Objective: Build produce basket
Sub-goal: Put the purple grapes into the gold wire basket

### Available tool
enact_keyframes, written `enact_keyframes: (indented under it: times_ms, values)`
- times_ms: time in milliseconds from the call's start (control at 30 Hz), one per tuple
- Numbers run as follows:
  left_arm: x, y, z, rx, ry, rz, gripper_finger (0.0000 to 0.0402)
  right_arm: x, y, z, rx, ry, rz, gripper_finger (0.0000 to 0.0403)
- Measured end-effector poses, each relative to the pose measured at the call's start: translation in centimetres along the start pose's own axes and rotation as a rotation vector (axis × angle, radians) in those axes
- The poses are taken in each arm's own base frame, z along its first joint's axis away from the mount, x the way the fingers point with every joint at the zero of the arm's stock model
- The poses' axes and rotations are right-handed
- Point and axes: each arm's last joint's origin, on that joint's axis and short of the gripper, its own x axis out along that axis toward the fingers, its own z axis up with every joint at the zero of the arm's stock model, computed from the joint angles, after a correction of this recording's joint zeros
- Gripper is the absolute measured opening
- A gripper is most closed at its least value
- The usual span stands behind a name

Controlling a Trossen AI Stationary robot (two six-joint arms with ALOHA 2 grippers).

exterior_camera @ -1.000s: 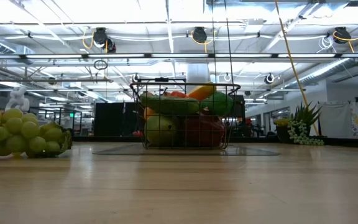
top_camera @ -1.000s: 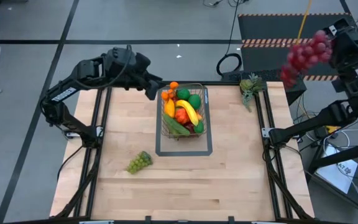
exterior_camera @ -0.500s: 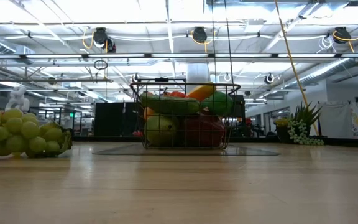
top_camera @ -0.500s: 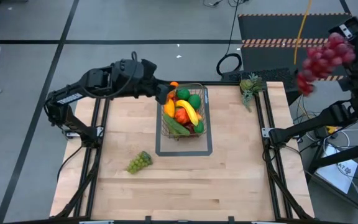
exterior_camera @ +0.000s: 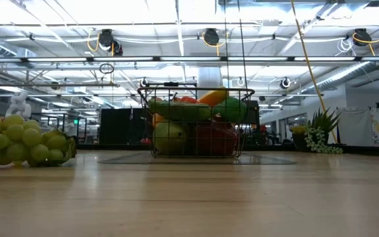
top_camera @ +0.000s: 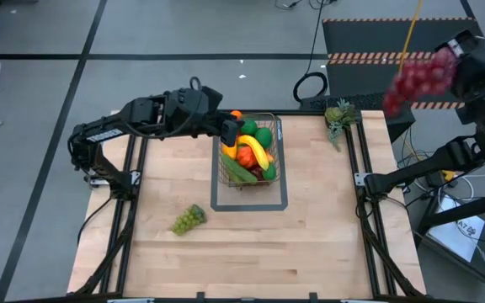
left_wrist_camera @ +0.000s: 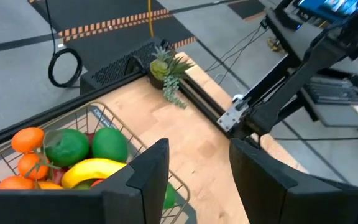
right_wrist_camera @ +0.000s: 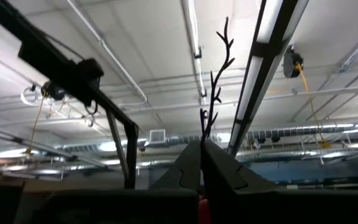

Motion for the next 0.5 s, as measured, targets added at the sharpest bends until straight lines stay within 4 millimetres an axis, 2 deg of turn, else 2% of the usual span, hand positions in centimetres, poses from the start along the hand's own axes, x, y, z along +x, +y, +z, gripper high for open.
enact_keyframes:
  times_ms: [133, 500]
  values:
    - [0.1, 0.0, 0.0, 0.016, 0.004, 0.003, 0.0168, 0.1, 0.0, -0.9, -0.062, 0.08, 0.013, 0.0]
    - [0.3, -0.2, -0.2, -0.007, 0.008, 0.001, 0.0168, 1.2, -0.3, -4.9, -0.41, 0.344, 0.063, 0.0]
